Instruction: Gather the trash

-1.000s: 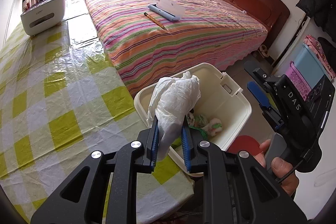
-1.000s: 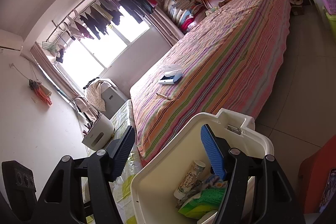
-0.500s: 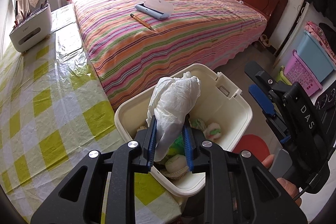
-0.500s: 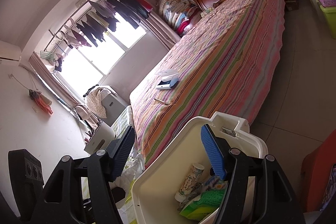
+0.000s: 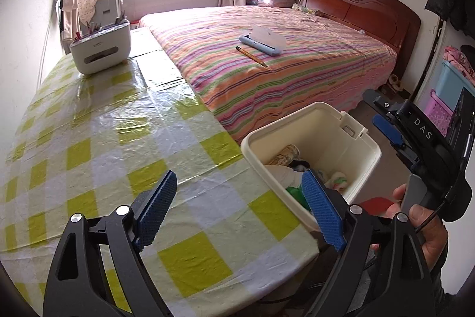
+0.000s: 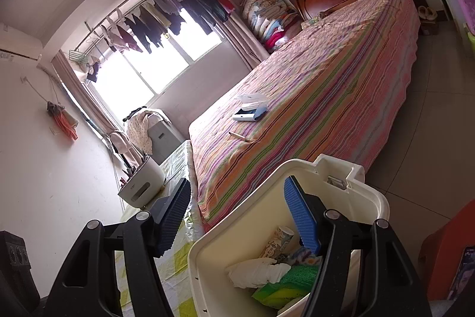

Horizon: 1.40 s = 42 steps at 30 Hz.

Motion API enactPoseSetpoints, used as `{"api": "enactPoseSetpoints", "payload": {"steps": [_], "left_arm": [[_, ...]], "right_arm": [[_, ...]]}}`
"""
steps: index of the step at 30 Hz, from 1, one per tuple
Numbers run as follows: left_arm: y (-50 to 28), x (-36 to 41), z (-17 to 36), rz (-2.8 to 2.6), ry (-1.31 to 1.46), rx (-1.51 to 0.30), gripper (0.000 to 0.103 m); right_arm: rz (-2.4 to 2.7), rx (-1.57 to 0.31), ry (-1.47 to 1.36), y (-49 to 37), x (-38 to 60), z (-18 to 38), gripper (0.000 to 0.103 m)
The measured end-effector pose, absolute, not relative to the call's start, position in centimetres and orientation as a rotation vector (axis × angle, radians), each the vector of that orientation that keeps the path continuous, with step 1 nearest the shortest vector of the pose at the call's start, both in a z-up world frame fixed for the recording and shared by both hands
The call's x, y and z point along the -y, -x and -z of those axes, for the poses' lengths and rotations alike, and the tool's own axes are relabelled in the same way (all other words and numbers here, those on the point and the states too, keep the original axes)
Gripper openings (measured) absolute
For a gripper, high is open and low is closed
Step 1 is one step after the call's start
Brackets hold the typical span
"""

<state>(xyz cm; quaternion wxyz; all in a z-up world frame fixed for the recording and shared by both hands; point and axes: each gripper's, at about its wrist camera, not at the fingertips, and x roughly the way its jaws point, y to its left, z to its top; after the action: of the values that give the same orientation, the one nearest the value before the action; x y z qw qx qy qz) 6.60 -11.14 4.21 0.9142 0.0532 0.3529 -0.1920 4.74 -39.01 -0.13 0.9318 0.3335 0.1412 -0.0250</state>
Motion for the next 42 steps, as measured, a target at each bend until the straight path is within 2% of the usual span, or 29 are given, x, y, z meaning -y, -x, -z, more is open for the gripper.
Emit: {"api": "enactPoseSetpoints", "payload": {"steps": [5,8,15,24,42], "left_arm": [[-4.6,5.4,-3.8,0.235,-0.031,-0.644,0.085],[-4.2,2.9,-3.7,0.167,0.05,-0.635,0.085],[-2.3,-0.6,-3.7,0.048,0.101,-0.561,0.086],[-1.7,-0.4,-2.5,0.025,0.048,-0.55,0.086],[-1.9,0.3,-1.0,0.013,0.011,-0.58,0.086]], "right_arm": [[0.037,-0.279,-0.56,-3.7,36.0,-0.2,0.064],[0.046,-0.274,-0.484,-3.1,34.2,-0.1,0.072],[0.042,-0.323,-0.286,-2.5,29.2,0.9,0.073],[0.025,-0.37,-0.123,-3.9,24.5,2.0,0.073],[0.028,-0.396,-0.165,-4.6,24.3,2.7,0.073]]}}
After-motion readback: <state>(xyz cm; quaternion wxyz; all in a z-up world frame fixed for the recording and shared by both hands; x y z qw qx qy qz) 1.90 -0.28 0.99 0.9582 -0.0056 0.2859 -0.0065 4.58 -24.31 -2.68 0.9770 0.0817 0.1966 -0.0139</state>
